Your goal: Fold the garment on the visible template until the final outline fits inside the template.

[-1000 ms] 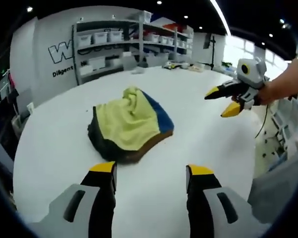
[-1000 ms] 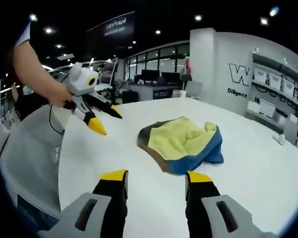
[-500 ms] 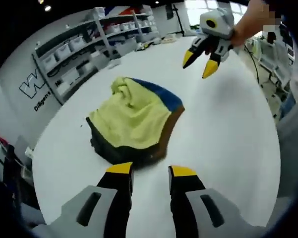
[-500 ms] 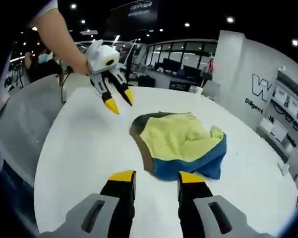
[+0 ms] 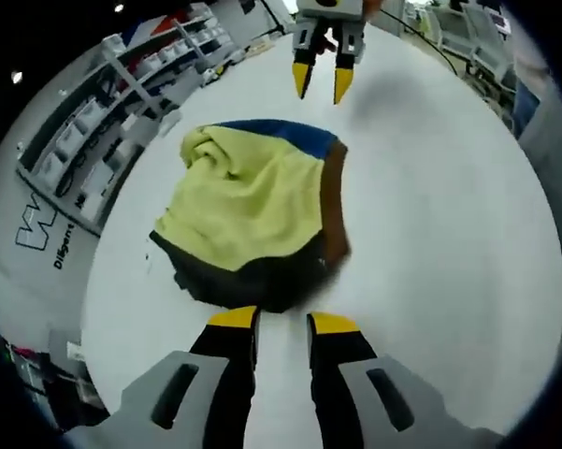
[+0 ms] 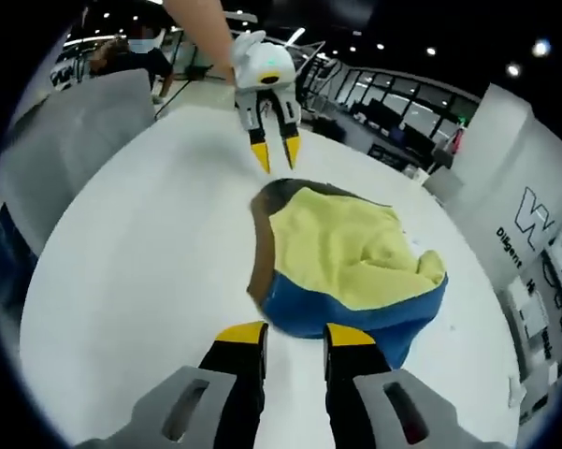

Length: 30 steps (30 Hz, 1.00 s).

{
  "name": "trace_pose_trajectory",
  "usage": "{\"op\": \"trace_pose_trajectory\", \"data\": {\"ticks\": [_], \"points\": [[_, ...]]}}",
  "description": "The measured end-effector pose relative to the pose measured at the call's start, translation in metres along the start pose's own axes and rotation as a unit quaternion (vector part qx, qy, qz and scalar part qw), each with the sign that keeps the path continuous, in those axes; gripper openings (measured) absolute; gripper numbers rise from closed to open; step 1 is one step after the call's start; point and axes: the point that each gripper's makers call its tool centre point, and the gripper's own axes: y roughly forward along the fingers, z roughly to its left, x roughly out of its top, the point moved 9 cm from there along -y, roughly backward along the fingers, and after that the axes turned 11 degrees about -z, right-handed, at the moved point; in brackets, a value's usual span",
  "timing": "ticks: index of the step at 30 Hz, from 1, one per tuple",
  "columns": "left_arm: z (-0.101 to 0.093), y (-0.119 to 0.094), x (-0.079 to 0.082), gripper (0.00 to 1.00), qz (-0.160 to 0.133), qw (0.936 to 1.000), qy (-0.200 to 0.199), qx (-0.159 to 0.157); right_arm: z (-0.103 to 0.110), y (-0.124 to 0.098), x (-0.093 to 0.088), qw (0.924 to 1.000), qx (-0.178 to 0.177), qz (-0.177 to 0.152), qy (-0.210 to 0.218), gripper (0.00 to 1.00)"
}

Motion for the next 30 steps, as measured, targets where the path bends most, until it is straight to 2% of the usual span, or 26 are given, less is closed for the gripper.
{"op": "trace_pose_trajectory", "data": {"ticks": [3, 6, 8, 9, 17, 21, 30], "points": [[0.001, 0.003, -0.001, 0.2, 0.002, 0.9989, 0.044, -0.014, -0.003, 0.003, -0.003, 0.9998, 0.012, 0.004, -0.014, 0.17], [0.0, 0.005, -0.001, 0.21, -0.001, 0.9977, 0.064, -0.02, -0.006, 0.006, -0.007, 0.9995, 0.017, 0.009, -0.025, 0.16], [-0.002, 0.008, 0.0, 0.2, -0.004, 0.9959, 0.084, -0.031, -0.006, 0.008, -0.008, 0.9991, 0.022, 0.012, -0.034, 0.16], [-0.003, 0.009, 0.001, 0.21, -0.004, 0.9933, 0.11, -0.035, -0.006, 0.008, -0.007, 0.9989, 0.024, 0.011, -0.038, 0.16], [-0.009, 0.018, -0.003, 0.19, -0.005, 0.9891, 0.133, -0.063, -0.002, 0.021, -0.003, 0.9953, 0.057, 0.011, -0.077, 0.15], [-0.007, 0.021, -0.005, 0.1, -0.002, 0.9901, 0.124, -0.066, -0.003, 0.027, -0.003, 0.9944, 0.062, 0.013, -0.085, 0.15], [-0.005, 0.026, -0.008, 0.0, -0.007, 0.9908, 0.115, -0.07, -0.004, 0.034, -0.008, 0.9938, 0.074, 0.023, -0.08, 0.13]]}}
